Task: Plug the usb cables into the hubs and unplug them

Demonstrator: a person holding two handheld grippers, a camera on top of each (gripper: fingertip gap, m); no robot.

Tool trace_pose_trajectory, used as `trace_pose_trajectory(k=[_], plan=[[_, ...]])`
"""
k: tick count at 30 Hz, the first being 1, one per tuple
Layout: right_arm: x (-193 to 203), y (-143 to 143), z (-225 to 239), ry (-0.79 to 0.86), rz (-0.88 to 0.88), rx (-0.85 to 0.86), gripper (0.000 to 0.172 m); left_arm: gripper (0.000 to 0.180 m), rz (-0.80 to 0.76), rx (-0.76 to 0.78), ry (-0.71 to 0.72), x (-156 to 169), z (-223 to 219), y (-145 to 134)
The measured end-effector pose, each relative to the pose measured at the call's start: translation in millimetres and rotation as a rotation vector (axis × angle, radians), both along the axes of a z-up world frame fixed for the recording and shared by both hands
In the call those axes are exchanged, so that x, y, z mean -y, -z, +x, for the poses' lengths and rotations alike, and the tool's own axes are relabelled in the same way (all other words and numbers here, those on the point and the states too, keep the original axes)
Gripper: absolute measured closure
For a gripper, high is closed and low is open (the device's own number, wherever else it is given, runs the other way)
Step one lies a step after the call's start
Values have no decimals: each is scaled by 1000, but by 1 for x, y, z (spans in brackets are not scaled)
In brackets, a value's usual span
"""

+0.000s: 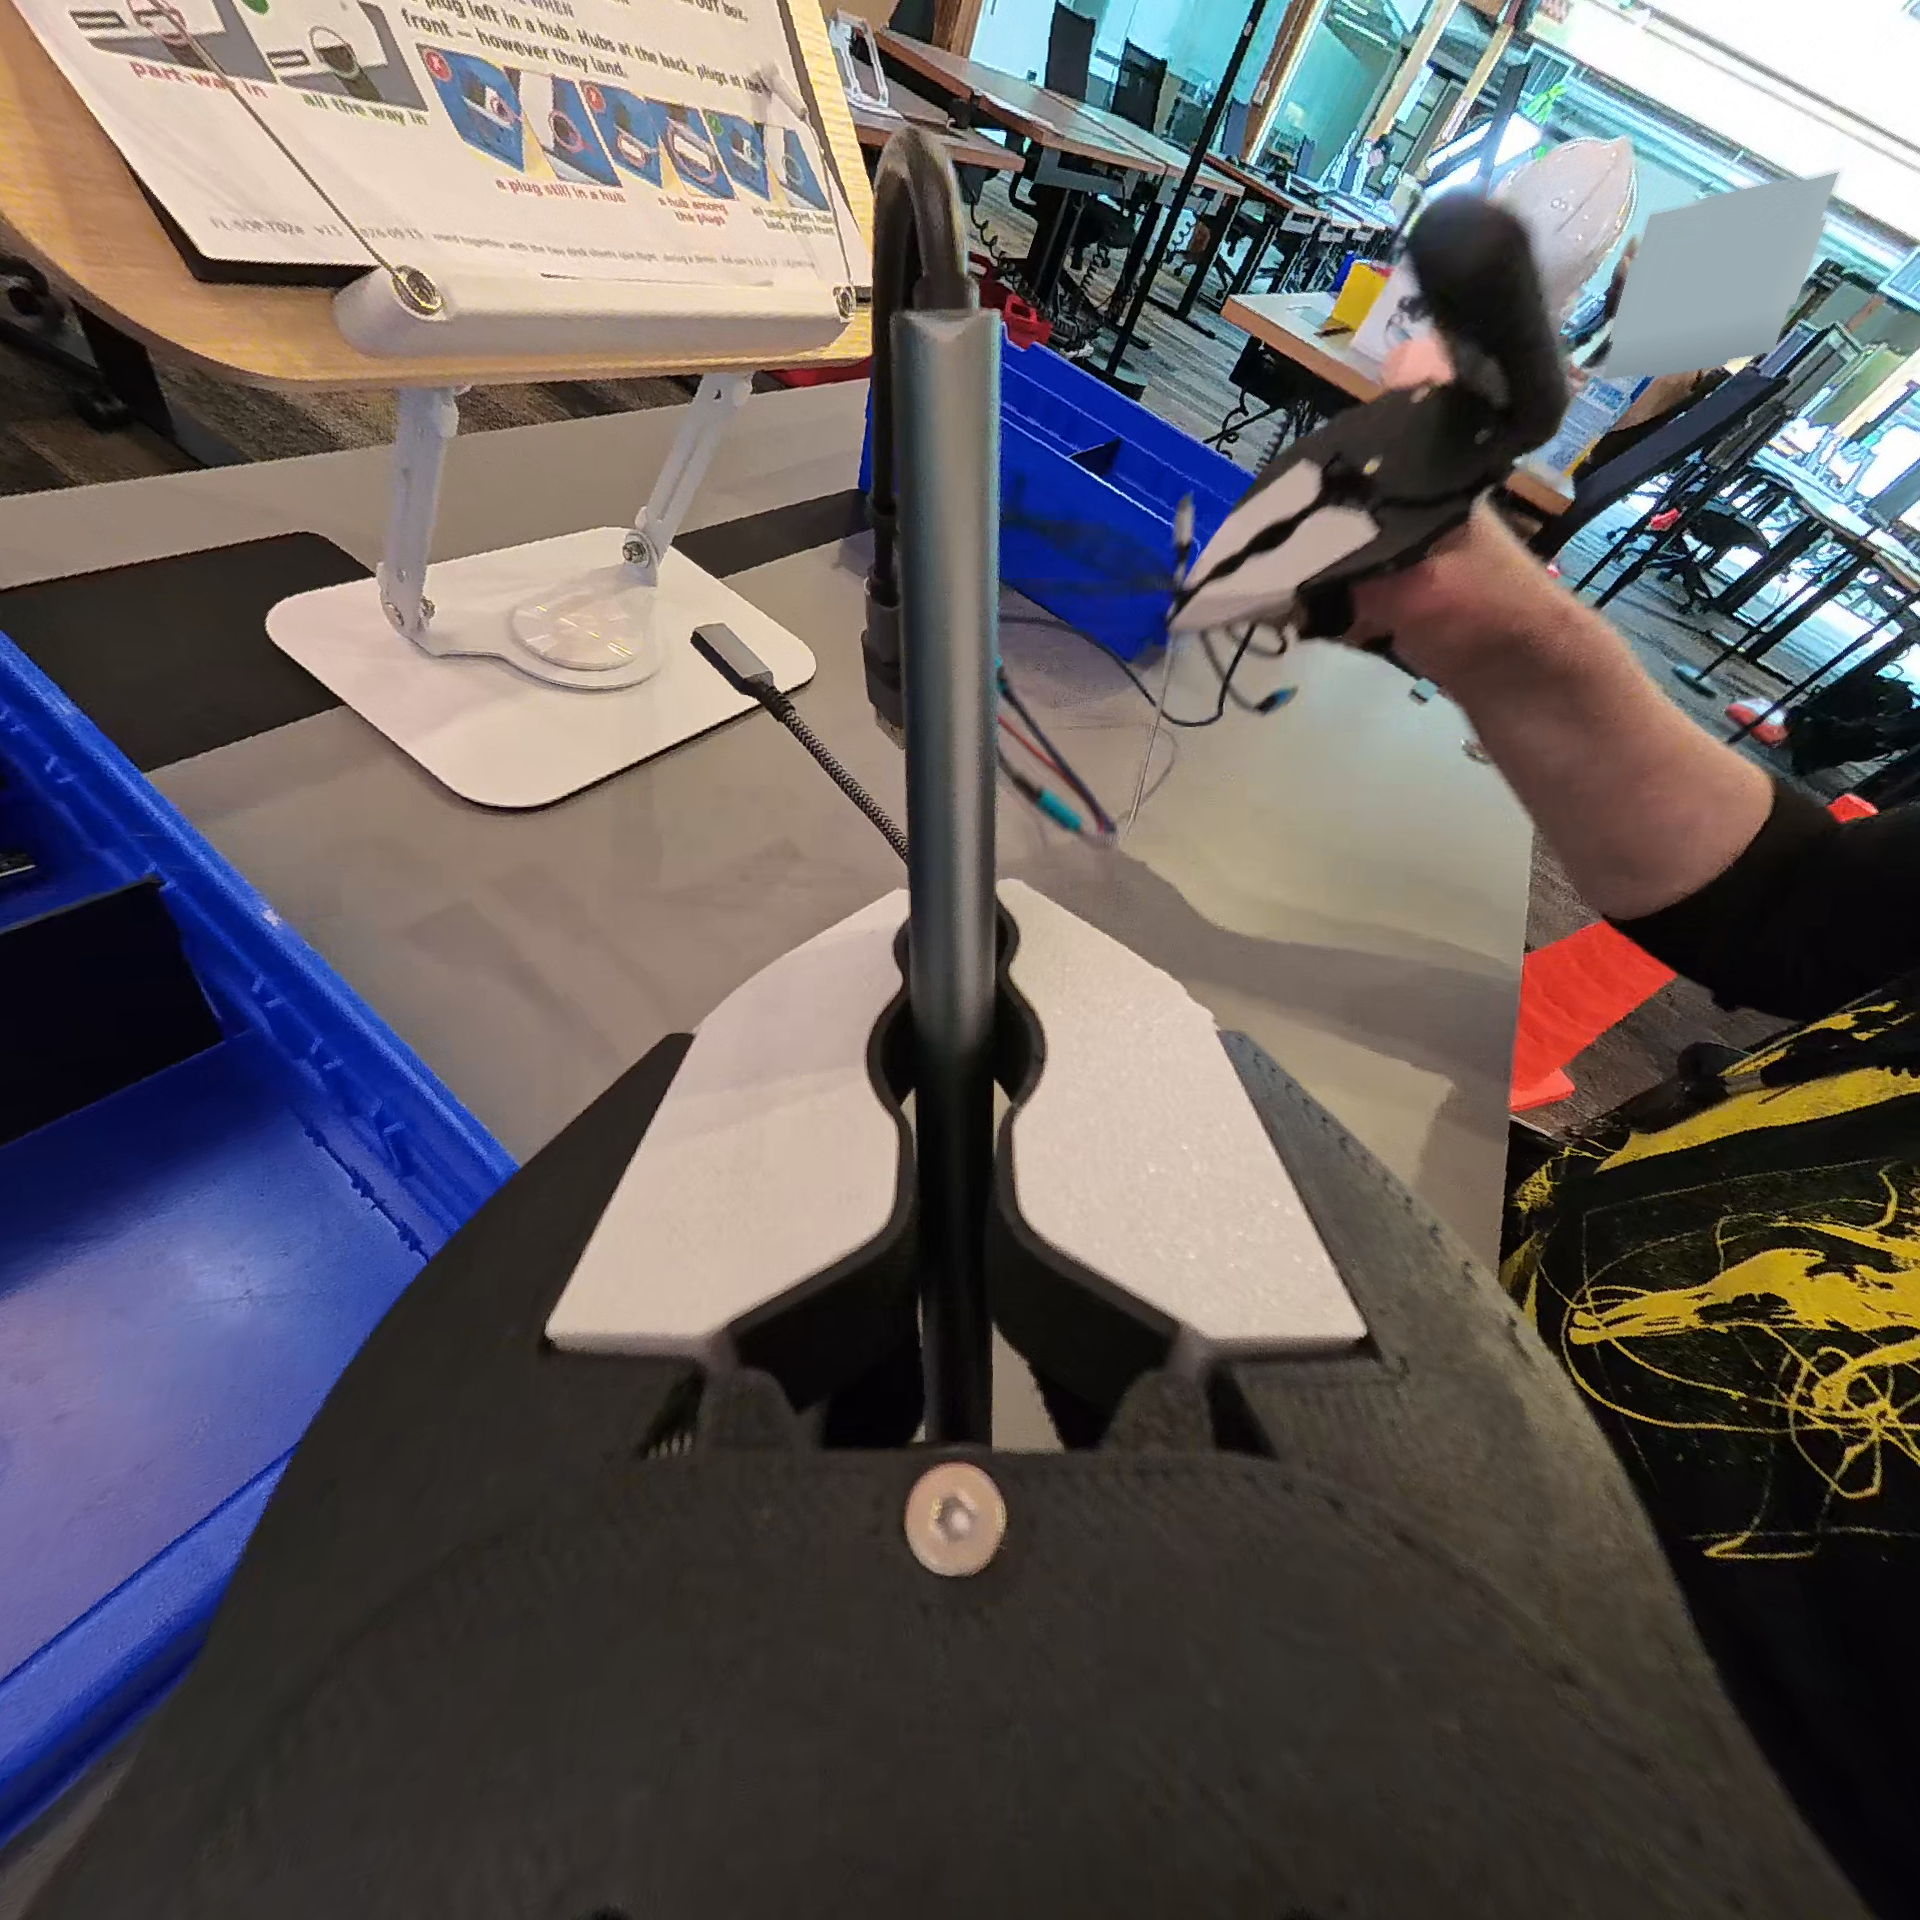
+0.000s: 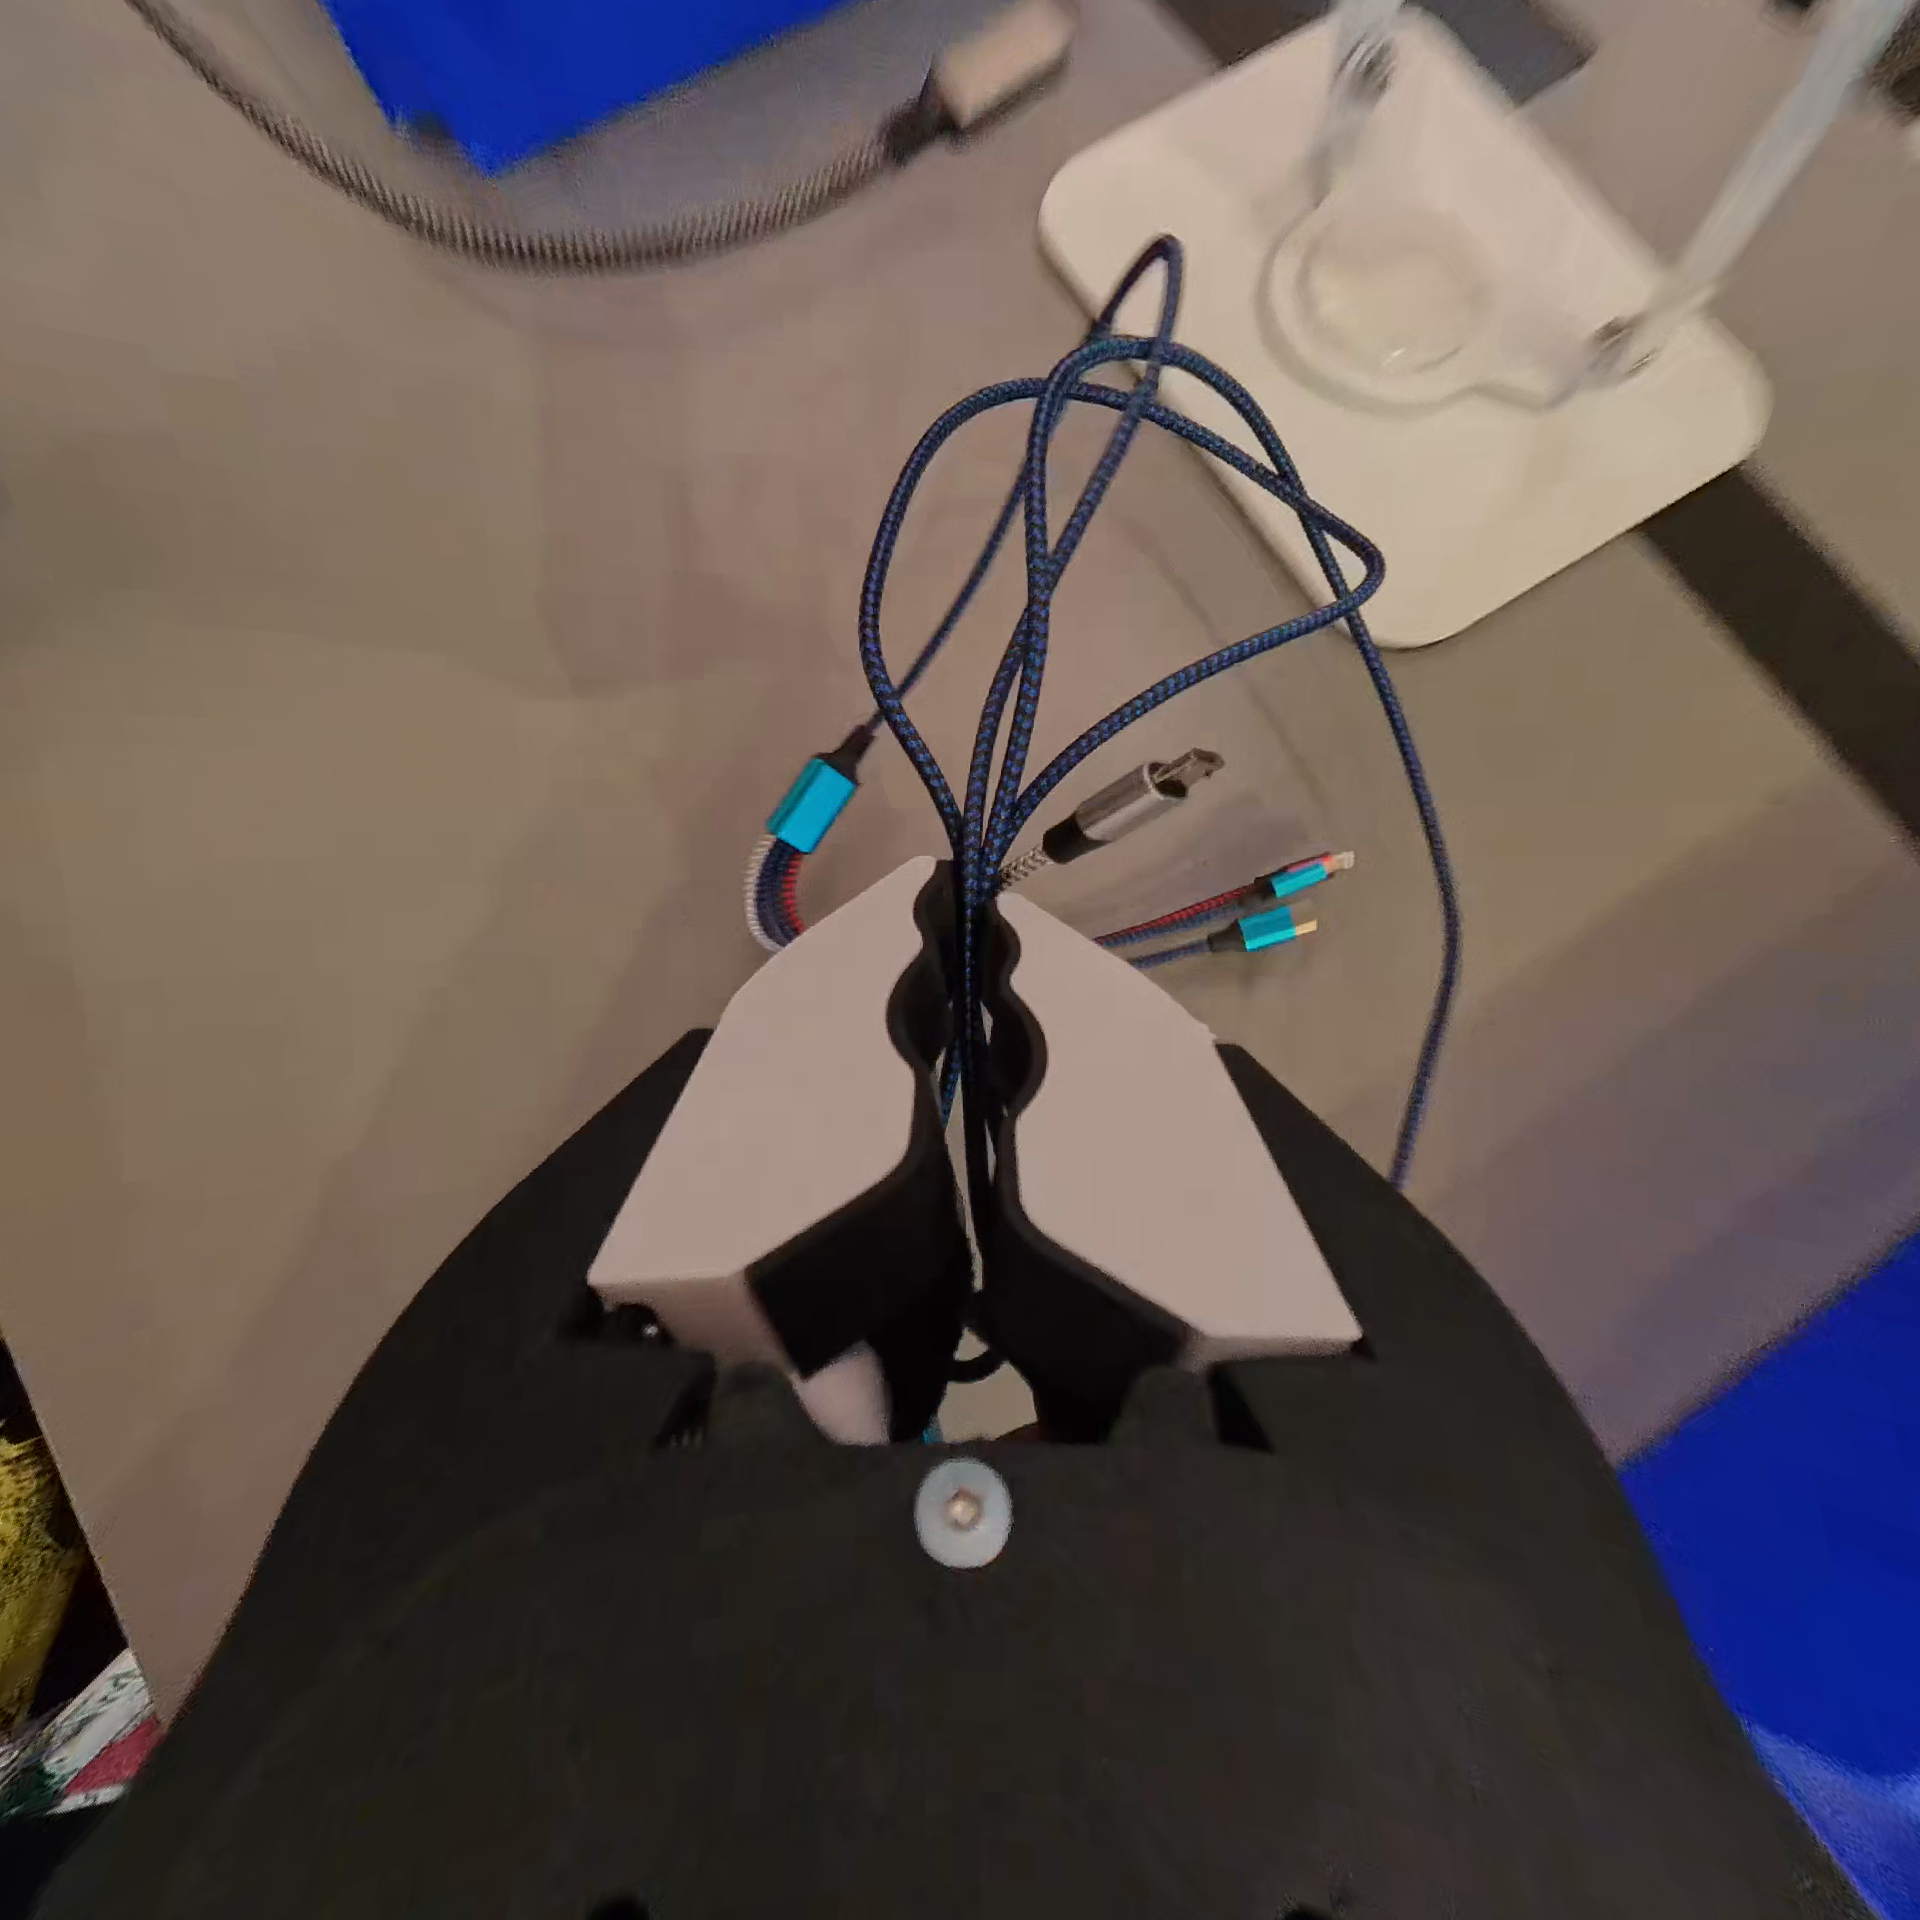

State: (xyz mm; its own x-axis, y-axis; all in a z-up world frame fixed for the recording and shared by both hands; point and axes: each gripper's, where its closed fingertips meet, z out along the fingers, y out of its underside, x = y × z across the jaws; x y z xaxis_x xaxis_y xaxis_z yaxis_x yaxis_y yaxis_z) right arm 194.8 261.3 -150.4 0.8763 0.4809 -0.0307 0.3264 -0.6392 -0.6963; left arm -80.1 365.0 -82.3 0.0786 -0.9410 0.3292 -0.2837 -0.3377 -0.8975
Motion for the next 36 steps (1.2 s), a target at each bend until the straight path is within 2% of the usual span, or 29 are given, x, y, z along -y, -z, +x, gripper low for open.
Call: trace_pose_trajectory(k=[1,7,11,16,27,29,32,36], plan=[[2,-17,9,9,33,-7,170,173,0,1,-1,0,0,0],[17,-119,70,86,217,-13,170,172,2,-1,-4,0,0,0],[27,-171,119,152,287,45,170,172,1,-6,-1,1,1,2],[42,-207,182,246,299,164,170,172,-2,-17,0,0,2,5],[82,-306,250,370,388,333,170,172,-21,-35,4,0,9,16],[88,-320,259,381,389,347,170,172,-24,-37,8,1,10,17],[89,-325,270,389,360,384,170,172,-26,-39,14,3,13,19],[83,-302,273,334,291,423,170,172,-24,-42,23,6,14,19]])
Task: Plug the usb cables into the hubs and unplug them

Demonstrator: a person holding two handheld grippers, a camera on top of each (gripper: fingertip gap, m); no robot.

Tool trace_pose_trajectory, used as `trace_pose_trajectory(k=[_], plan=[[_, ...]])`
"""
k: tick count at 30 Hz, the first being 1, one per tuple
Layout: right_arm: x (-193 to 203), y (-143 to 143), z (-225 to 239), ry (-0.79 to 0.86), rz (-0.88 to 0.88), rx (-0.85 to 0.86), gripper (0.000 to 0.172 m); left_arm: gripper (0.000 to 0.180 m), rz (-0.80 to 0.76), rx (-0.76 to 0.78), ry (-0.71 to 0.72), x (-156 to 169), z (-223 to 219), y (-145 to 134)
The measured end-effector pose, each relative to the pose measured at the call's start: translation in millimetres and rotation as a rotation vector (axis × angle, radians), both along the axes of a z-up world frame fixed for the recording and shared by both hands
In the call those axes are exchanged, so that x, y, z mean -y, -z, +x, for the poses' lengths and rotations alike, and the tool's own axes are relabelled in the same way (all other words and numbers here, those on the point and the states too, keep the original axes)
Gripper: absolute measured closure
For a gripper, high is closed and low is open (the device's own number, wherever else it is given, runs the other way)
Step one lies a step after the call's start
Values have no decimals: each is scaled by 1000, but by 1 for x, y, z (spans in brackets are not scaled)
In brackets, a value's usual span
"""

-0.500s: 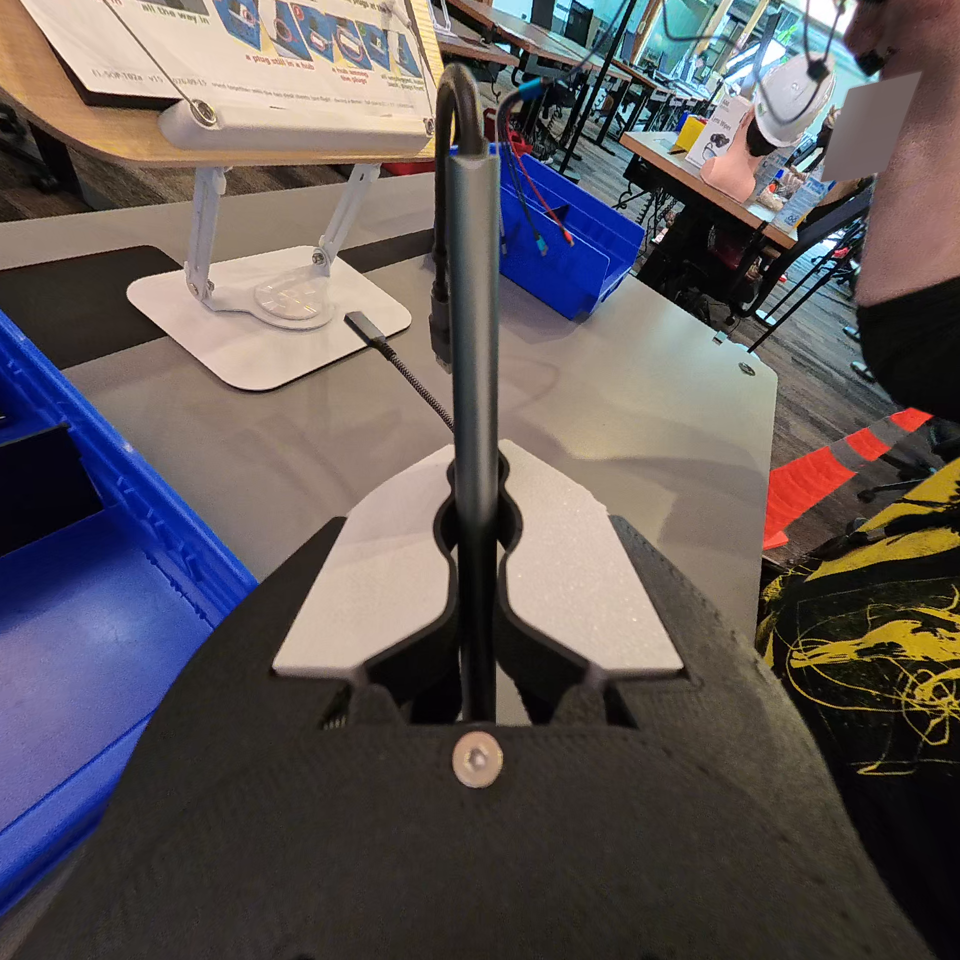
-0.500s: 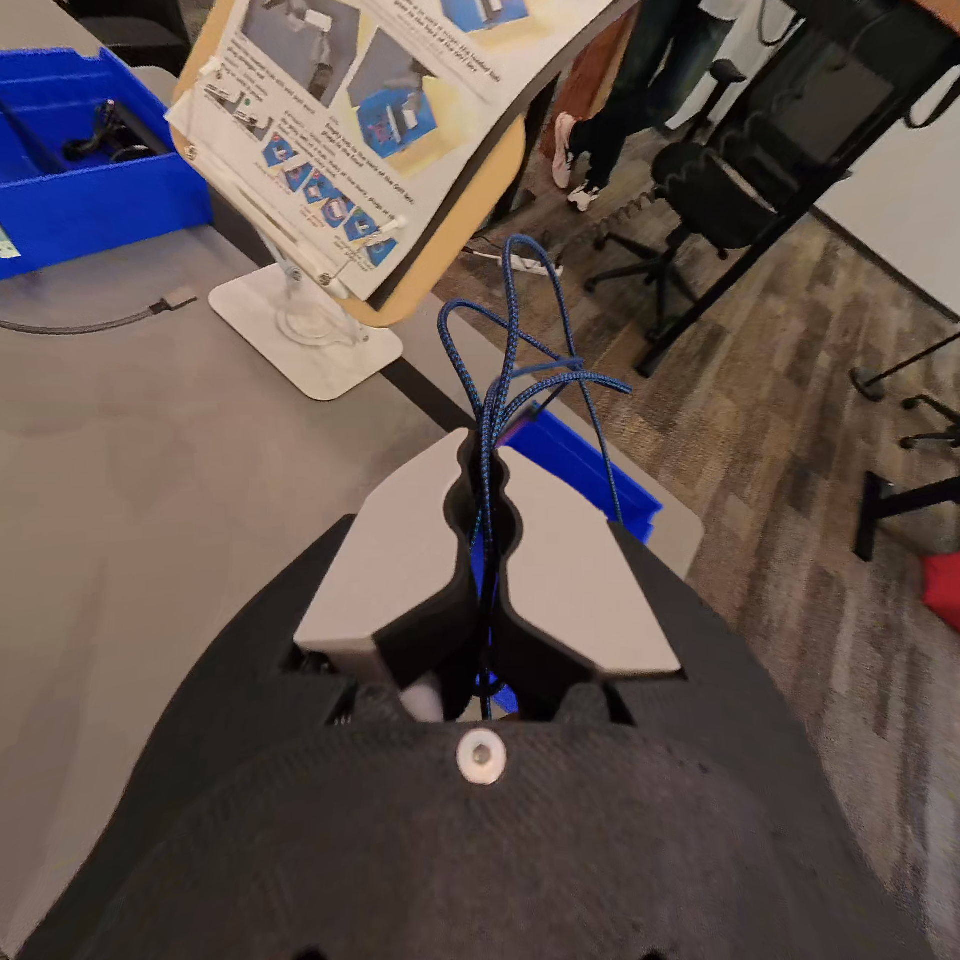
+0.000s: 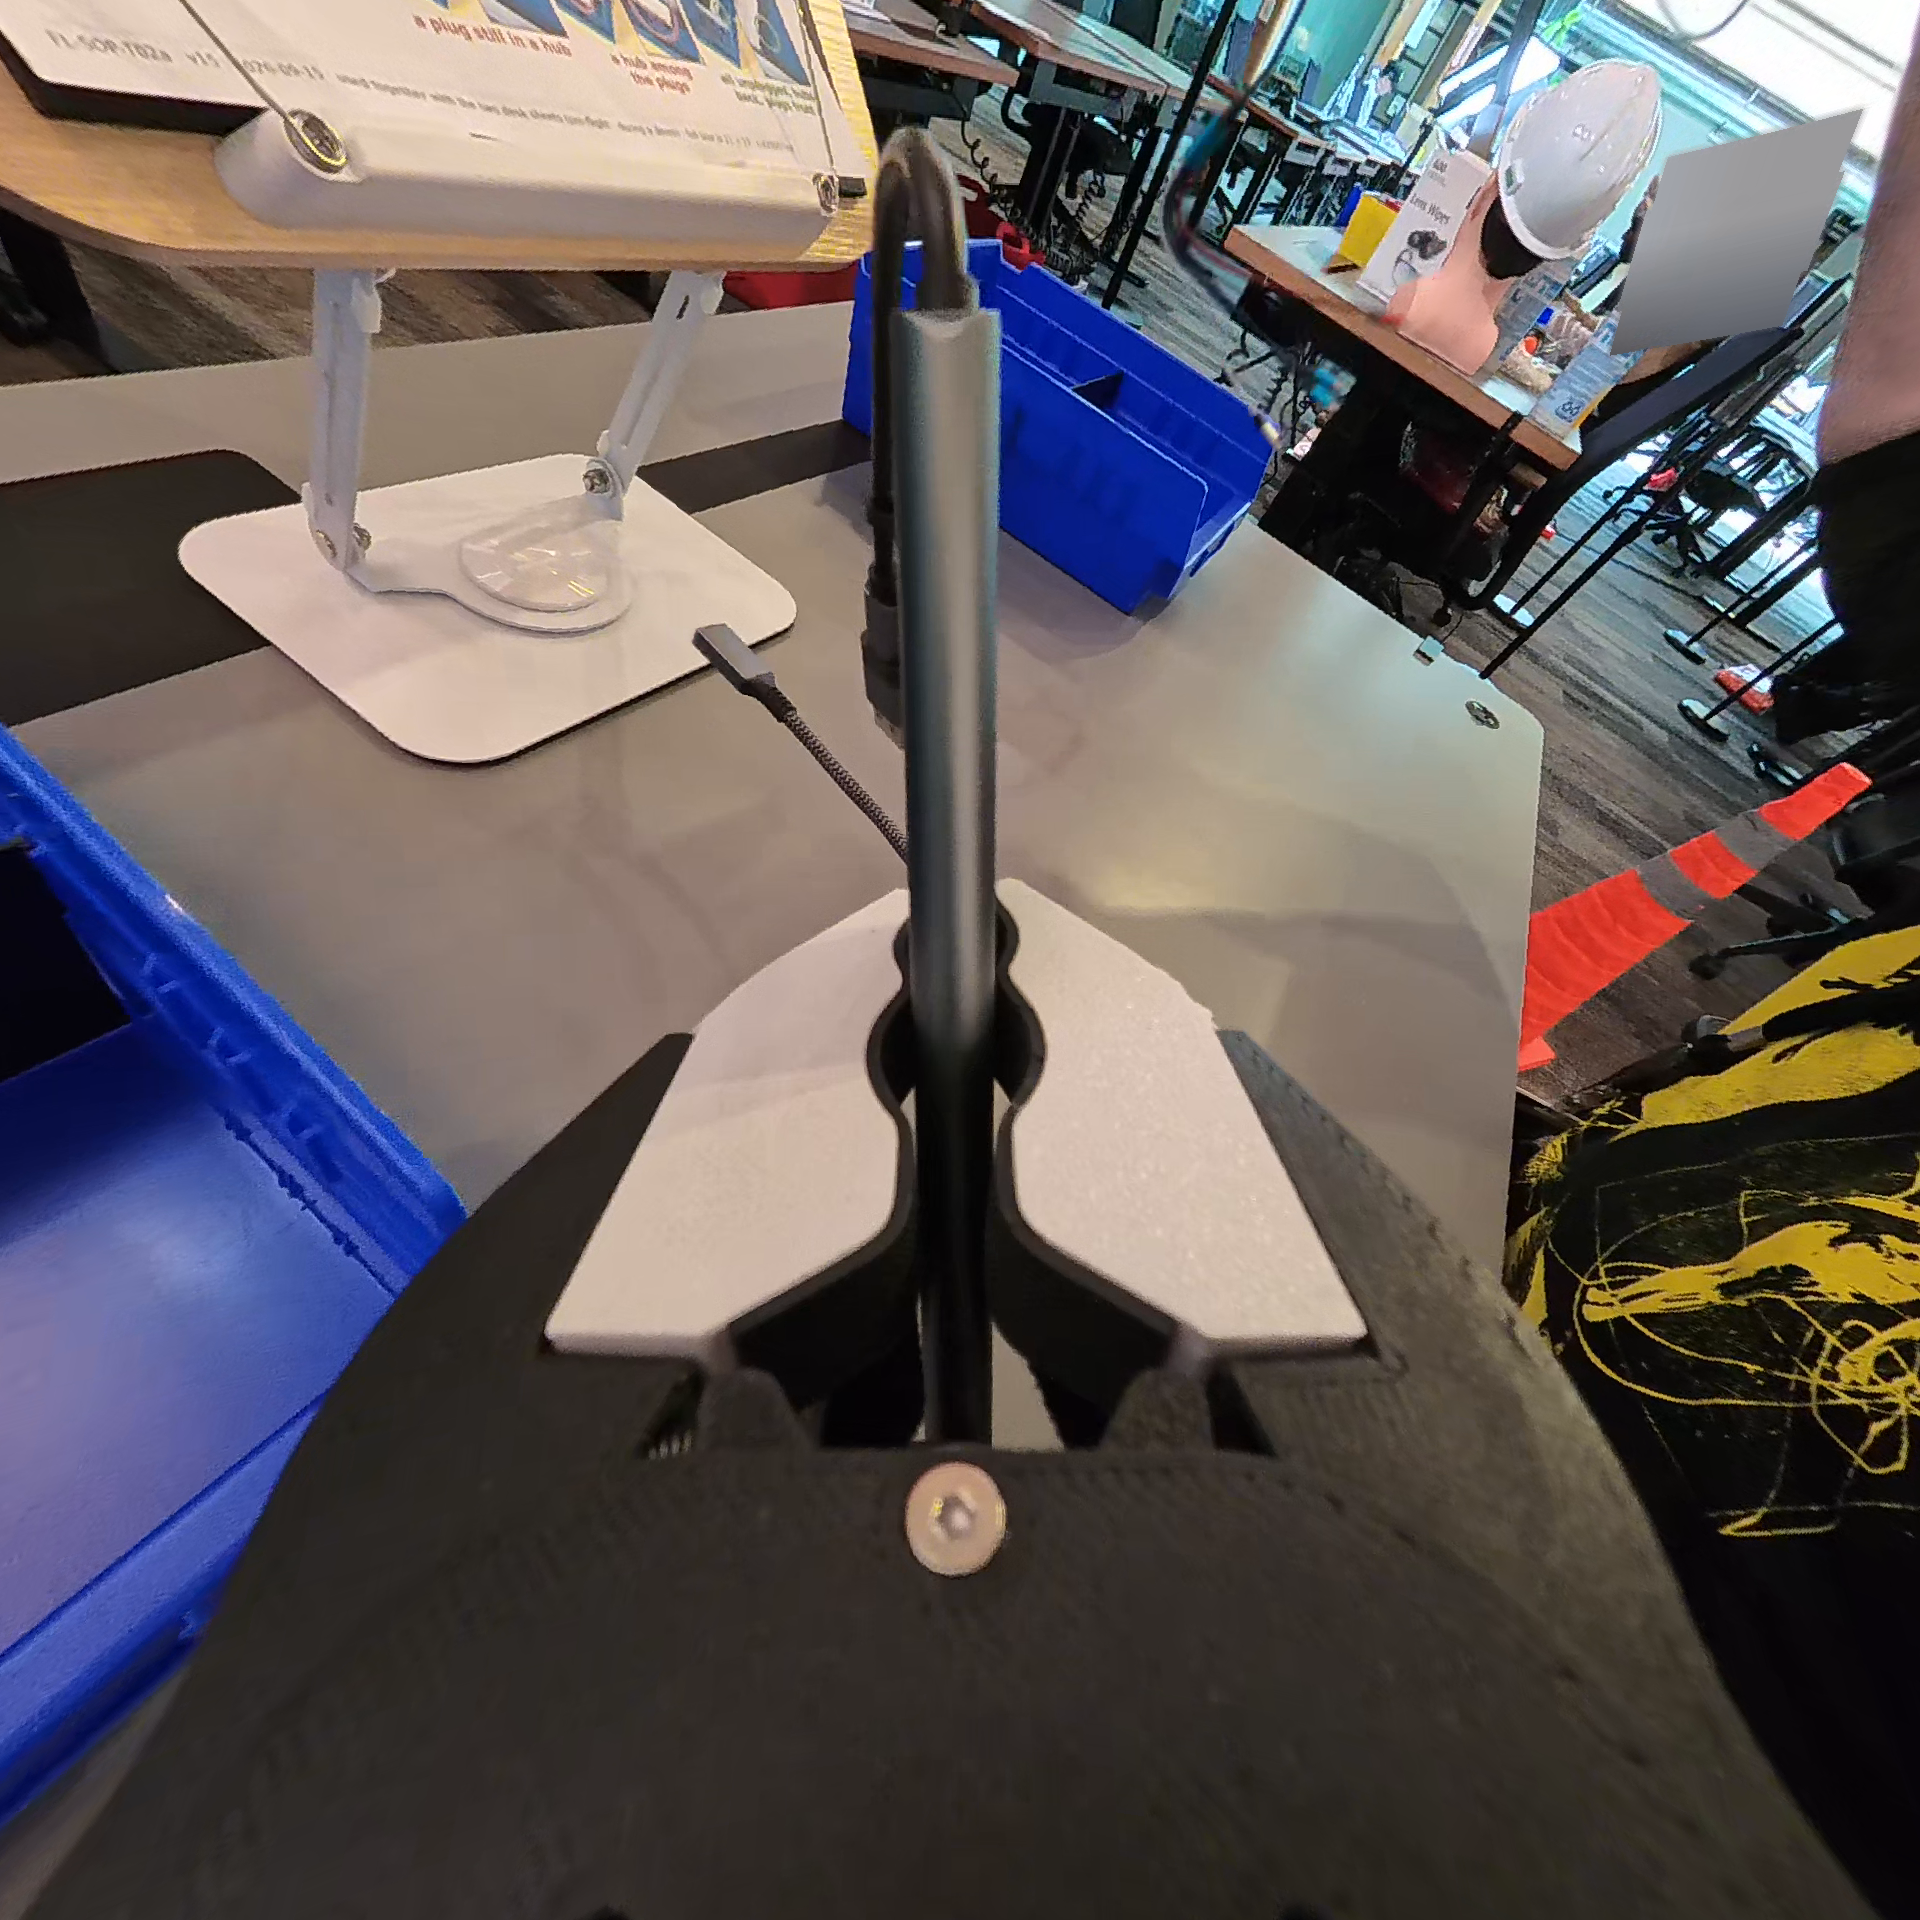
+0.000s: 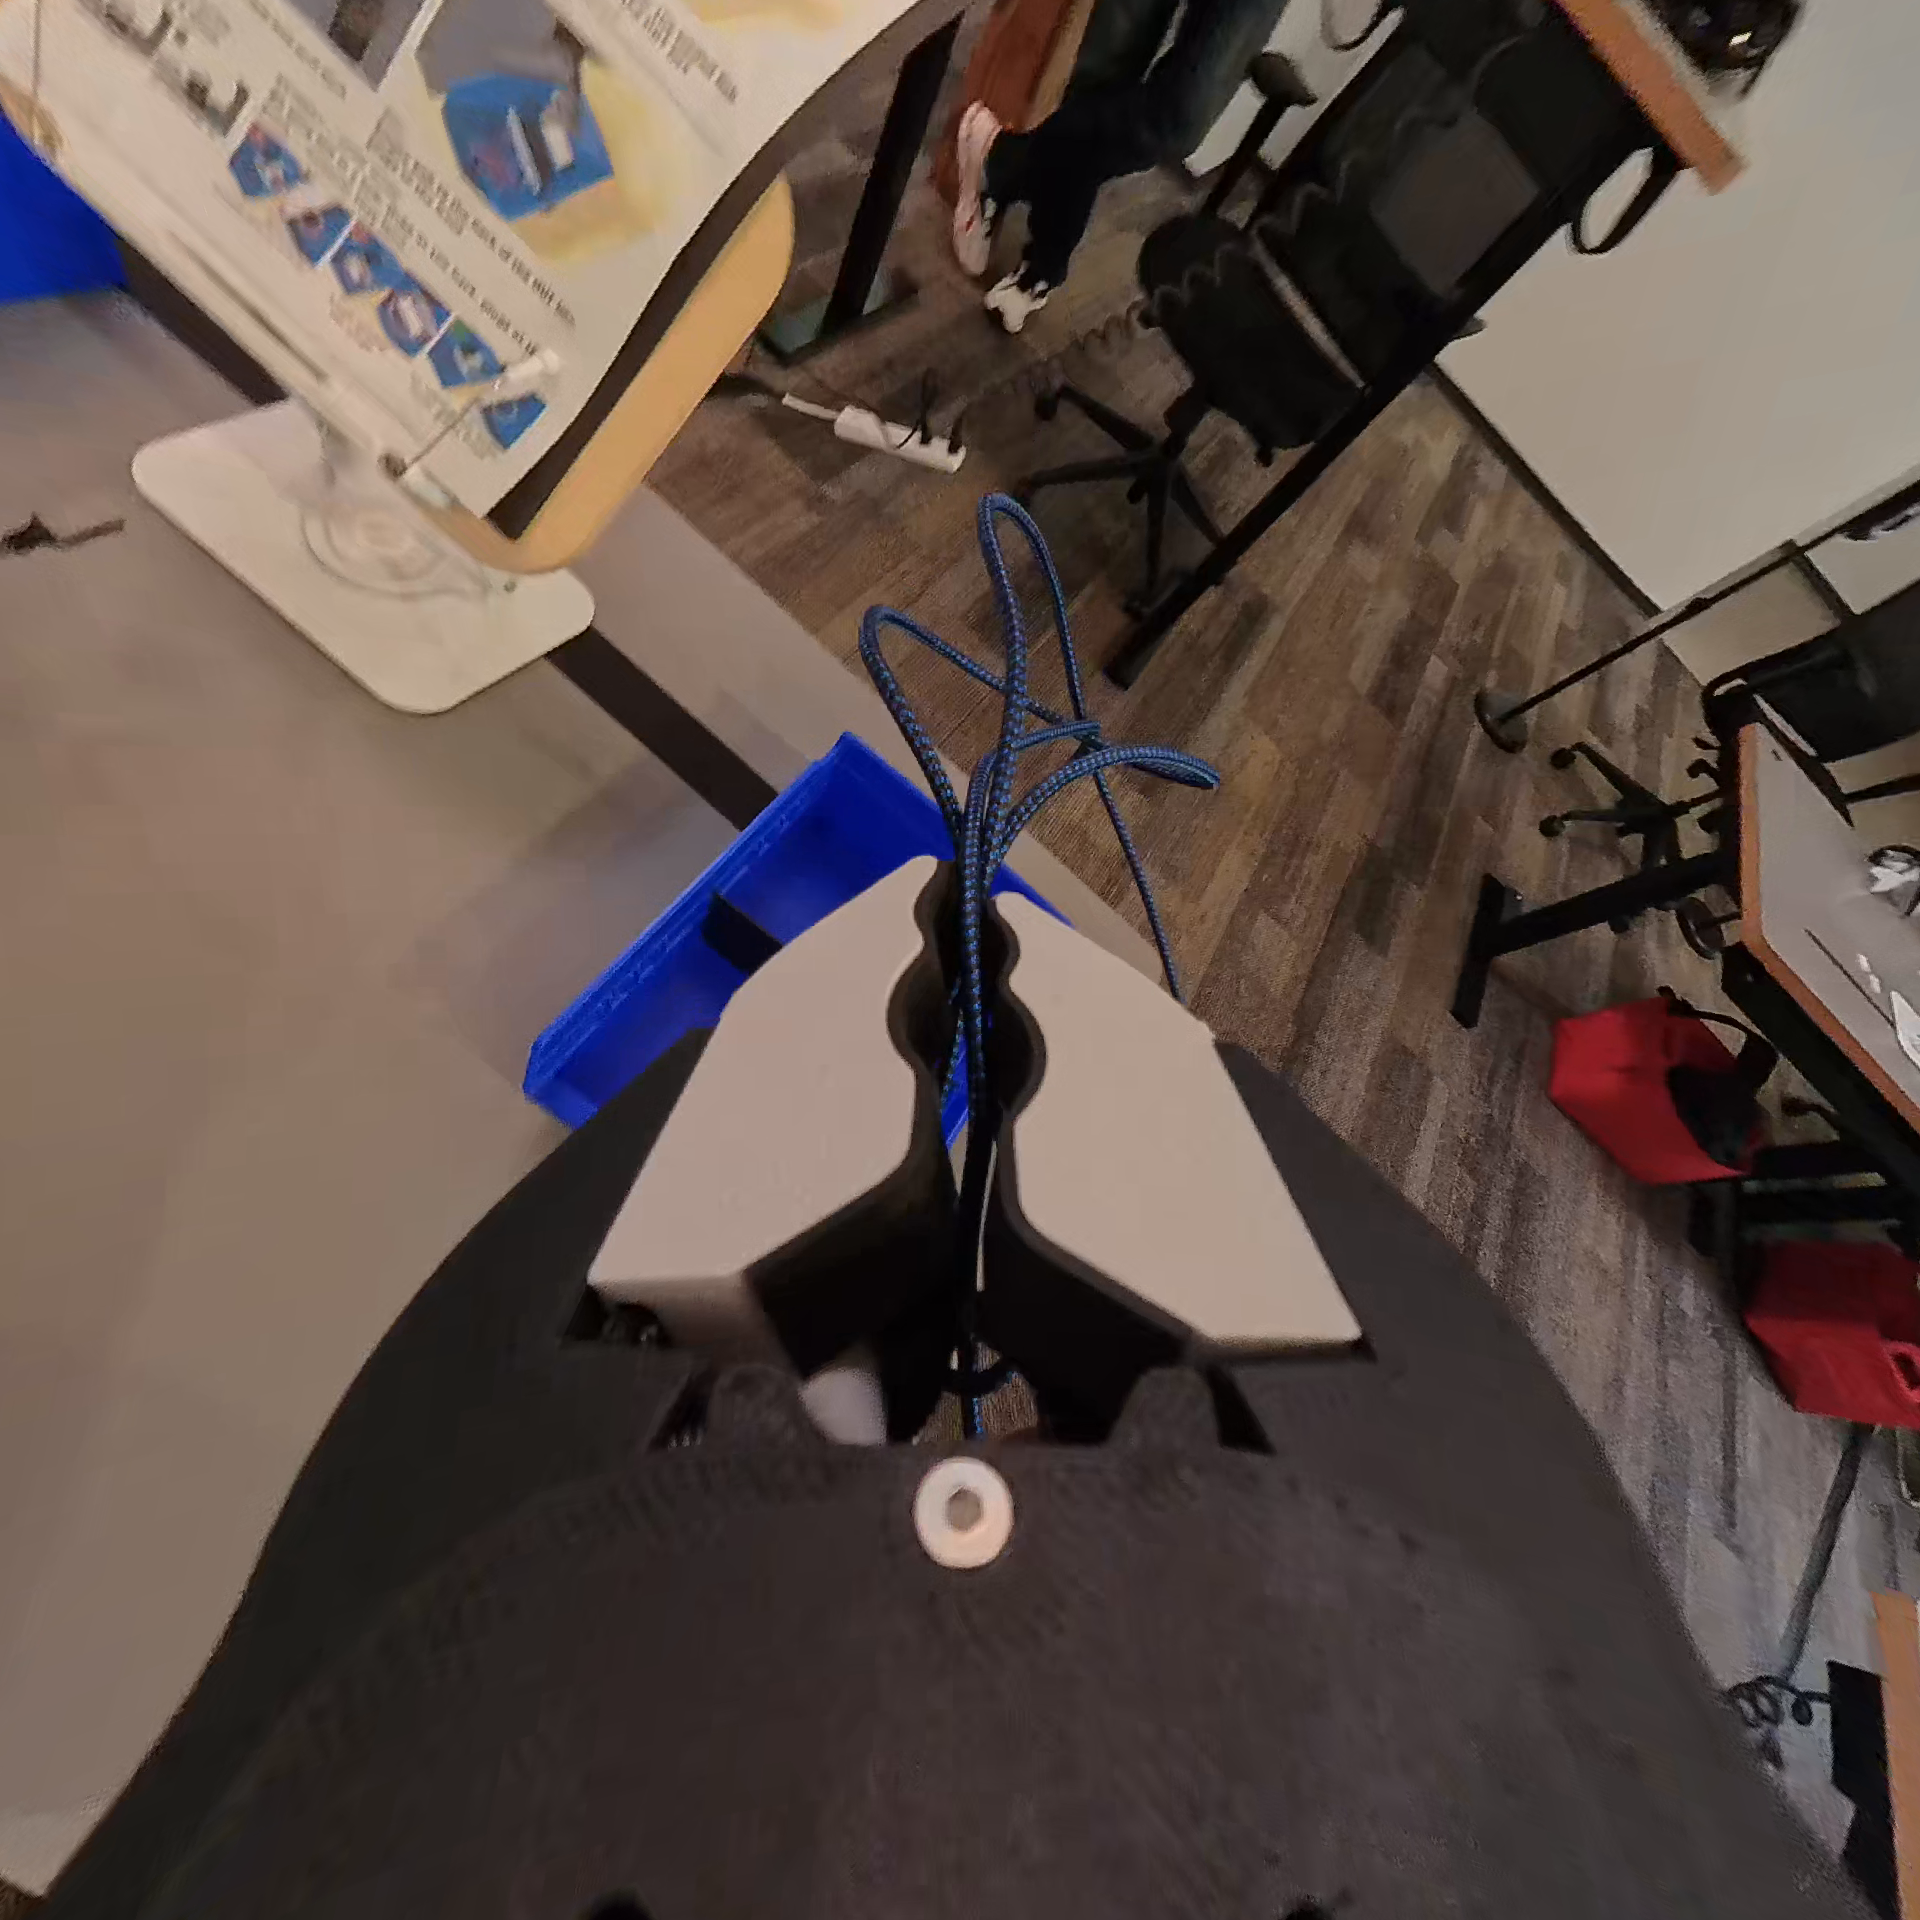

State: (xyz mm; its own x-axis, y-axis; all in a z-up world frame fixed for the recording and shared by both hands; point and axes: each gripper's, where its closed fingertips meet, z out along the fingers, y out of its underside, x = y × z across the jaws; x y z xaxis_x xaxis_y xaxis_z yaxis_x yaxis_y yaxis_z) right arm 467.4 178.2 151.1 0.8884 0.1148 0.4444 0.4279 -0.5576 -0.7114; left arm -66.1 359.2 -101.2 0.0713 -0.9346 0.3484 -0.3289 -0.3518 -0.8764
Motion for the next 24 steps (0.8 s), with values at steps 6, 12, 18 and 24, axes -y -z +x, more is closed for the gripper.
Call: trace_pose_trajectory(k=[6,12,18,24], plan=[[-19,89,-5,-116,-226,49,170,172,6,2,1,1,0,-2],[-29,168,-22,-297,-379,-50,170,172,9,-1,6,3,0,-2],[-10,207,-36,-456,-510,-172,170,172,8,-5,7,2,-1,0],[33,177,-41,-521,-577,-205,169,172,-3,-18,14,0,2,8]])
